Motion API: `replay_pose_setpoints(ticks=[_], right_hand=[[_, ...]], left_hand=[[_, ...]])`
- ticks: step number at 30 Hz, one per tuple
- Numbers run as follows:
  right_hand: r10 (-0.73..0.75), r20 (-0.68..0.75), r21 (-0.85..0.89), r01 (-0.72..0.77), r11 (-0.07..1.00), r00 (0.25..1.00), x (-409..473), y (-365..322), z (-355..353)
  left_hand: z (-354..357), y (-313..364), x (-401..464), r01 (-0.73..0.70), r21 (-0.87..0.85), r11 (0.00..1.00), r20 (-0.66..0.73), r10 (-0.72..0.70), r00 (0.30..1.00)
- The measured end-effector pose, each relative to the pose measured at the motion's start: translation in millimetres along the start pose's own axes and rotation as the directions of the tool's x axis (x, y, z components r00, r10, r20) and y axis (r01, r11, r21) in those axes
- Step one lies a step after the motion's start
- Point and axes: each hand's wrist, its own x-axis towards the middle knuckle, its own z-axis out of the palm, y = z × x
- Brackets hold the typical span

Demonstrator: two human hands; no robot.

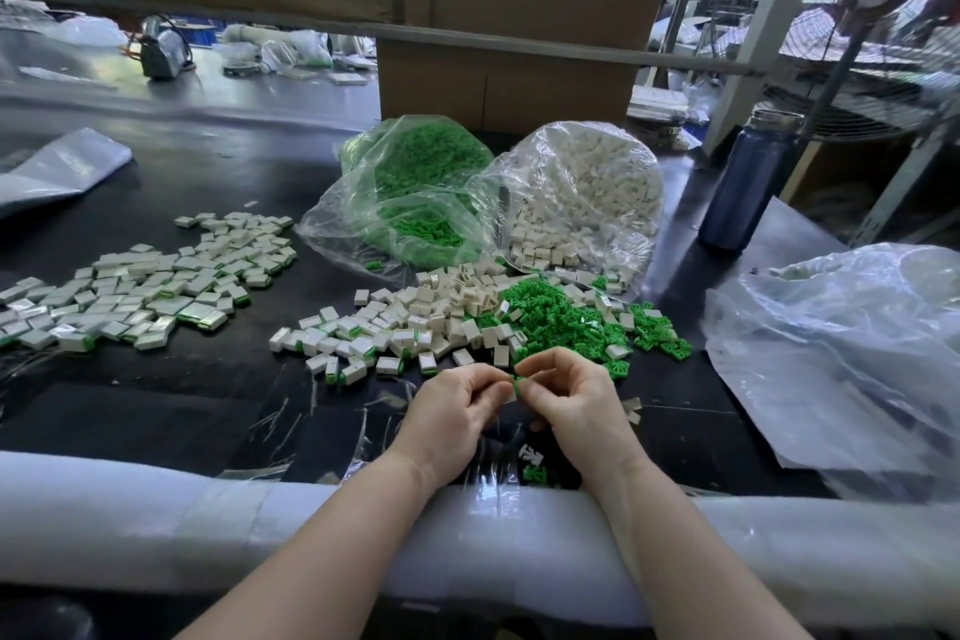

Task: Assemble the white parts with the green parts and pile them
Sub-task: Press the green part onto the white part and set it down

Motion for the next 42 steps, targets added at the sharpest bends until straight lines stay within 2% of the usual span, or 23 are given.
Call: replay_pose_setpoints(ticks=[4,9,15,19,24,39,42], right_hand=[[0.027,-0.049,0.041,-0.025,0.999,0.998,1.4,1.7,-0.6],[0.033,-0.045,0.073,-0.029,0.997,0.998,1.2,3.4,-2.2],[0.035,-0.006,0.108,-0.034,0.994,0.999,0.6,4.0,-3.2],[0.047,-0.014,0.08,-0.046,0.996,0.999,0.8,3.7,-2.2],[0.031,0.044,0.037,-0.033,0.999,0.999,-1.4,0.5,-2.7],[0.041,0.075,-0.009,-0.04,0.999,0.996,-1.9,-0.8,-4.8],[0.032,0.076,-0.062,-0.027,0.998,0.997,-0.6,-0.2,-3.8]], left_hand=[[0.4,2.2,-1.2,-0.05,0.05,0.997,0.006,0.05,0.999],[0.9,2.1,-1.2,-0.095,0.133,0.987,-0.063,0.105,0.993],[-2.0,1.2,0.5,0.011,-0.021,1.0,-0.021,-0.011,1.0],[-3.0,0.3,0.6,0.022,-0.072,0.997,0.013,-0.021,1.0],[-4.4,0.0,0.5,0.038,-0.103,0.994,0.026,-0.036,0.999],[-4.0,1.8,-2.1,0.038,0.004,0.999,0.031,-0.039,0.999],[-3.6,3.2,-2.8,0.027,0.017,0.999,0.055,-0.028,0.998]])
